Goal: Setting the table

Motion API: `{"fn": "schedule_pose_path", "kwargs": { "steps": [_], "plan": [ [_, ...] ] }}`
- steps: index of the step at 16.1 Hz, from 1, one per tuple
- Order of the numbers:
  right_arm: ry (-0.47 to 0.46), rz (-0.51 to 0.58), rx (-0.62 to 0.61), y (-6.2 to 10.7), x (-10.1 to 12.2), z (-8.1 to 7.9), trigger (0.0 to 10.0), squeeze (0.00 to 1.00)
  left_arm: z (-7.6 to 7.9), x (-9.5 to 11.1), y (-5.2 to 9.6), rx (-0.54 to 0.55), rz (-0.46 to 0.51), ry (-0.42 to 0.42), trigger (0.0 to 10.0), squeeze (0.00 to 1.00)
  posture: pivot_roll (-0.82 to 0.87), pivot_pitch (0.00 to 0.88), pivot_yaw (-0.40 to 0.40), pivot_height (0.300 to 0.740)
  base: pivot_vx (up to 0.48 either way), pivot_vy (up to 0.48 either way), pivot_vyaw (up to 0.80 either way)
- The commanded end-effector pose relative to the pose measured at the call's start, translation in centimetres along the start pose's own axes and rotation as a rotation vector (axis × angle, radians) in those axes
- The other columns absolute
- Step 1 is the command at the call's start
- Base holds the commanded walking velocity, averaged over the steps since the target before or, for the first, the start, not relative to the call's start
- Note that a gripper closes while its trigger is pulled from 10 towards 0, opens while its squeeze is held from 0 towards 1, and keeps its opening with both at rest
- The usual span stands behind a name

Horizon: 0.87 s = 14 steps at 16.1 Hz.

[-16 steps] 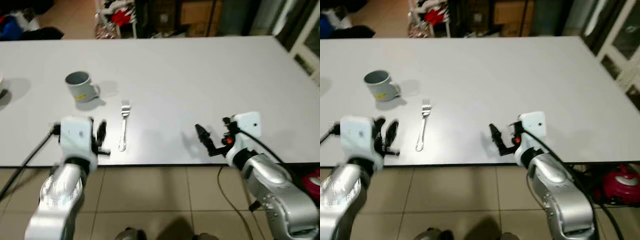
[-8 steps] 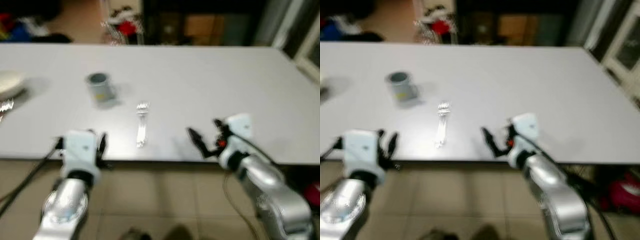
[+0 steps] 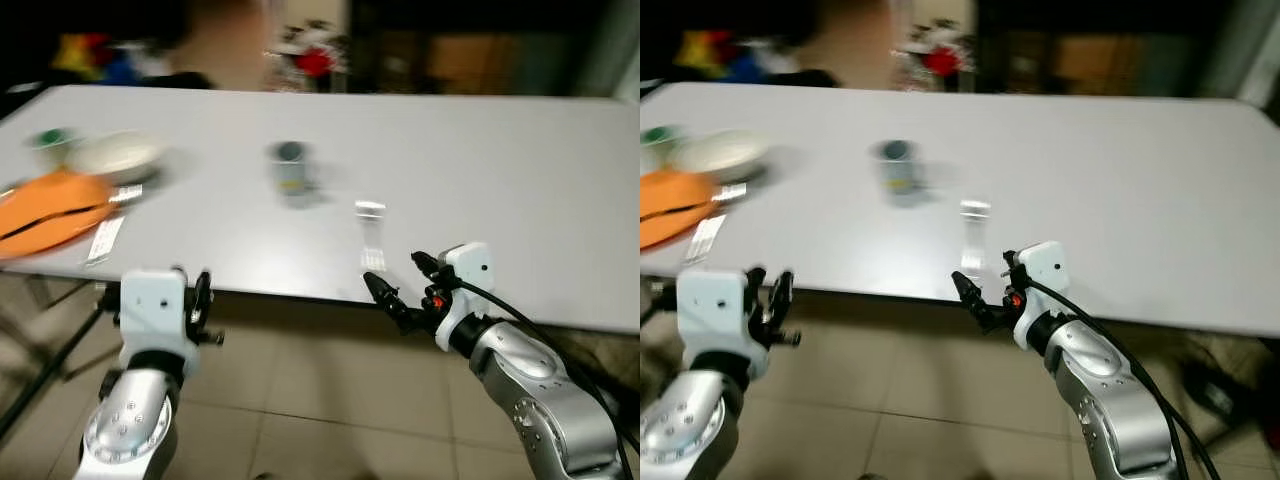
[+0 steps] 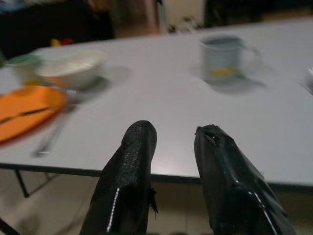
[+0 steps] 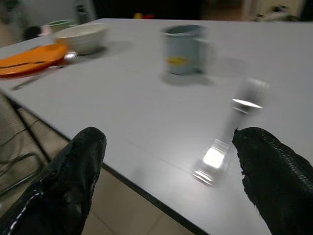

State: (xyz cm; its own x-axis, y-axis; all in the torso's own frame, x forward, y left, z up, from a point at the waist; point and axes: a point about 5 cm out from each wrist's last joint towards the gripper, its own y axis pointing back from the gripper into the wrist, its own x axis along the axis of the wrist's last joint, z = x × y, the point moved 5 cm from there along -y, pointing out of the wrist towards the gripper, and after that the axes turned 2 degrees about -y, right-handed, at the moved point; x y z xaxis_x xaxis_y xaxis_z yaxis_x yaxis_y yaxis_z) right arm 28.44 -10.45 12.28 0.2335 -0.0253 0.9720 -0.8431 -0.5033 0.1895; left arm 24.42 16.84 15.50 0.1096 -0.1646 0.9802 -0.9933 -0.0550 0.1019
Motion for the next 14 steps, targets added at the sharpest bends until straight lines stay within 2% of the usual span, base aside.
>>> {"fn": "schedule_pose_path", "kwargs": {
  "steps": [1,3,7,8,9,12,13,14],
  "plan": [
    [0.01,0.027,0.027,-0.5,0.7,-0.7,10.0,0.0,-1.3,-0.1,0.0,0.056,-0.005,-0.018,10.0,0.0,-0.01,0.0,0.025,0.74,0.0,0.0,0.8],
    [0.001,0.034,0.042,-0.8,0.7,-1.0,10.0,0.0,-2.4,-0.1,-0.1,0.103,-0.003,-0.038,10.0,0.0,-0.01,0.0,0.034,0.74,0.0,0.0,0.8],
    [-0.009,0.047,0.036,-1.2,0.8,-0.9,10.0,0.0,-2.4,0.0,0.6,0.096,-0.006,-0.012,10.0,0.0,0.01,0.0,0.009,0.74,0.0,0.073,0.8],
    [-0.04,0.051,0.004,-1.4,0.7,-0.5,10.0,0.0,-2.3,0.0,0.7,0.095,-0.005,-0.005,10.0,0.0,0.02,0.0,0.0,0.74,0.0,0.33,0.0],
    [-0.025,0.029,-0.052,-1.7,0.1,0.2,10.0,0.0,-2.6,-0.3,0.8,0.106,-0.021,-0.02,10.0,0.0,0.01,0.0,0.017,0.74,0.0,0.337,0.0],
    [-0.065,0.034,-0.09,-1.5,0.0,0.5,10.0,0.0,-2.5,0.0,0.4,0.098,-0.009,-0.019,10.0,0.0,0.02,0.0,0.005,0.74,0.0,0.337,0.0],
    [-0.07,0.008,-0.131,-1.8,-0.8,0.8,10.0,0.0,-3.4,0.2,-0.1,0.121,-0.002,-0.041,10.0,0.0,0.02,0.0,-0.004,0.74,0.0,0.337,0.0],
    [-0.059,0.004,-0.134,-1.9,-0.9,0.8,10.0,0.0,-3.5,0.2,-0.1,0.125,-0.001,-0.046,10.0,0.0,0.02,0.0,-0.004,0.74,0.0,0.337,0.0]
  ]
}}
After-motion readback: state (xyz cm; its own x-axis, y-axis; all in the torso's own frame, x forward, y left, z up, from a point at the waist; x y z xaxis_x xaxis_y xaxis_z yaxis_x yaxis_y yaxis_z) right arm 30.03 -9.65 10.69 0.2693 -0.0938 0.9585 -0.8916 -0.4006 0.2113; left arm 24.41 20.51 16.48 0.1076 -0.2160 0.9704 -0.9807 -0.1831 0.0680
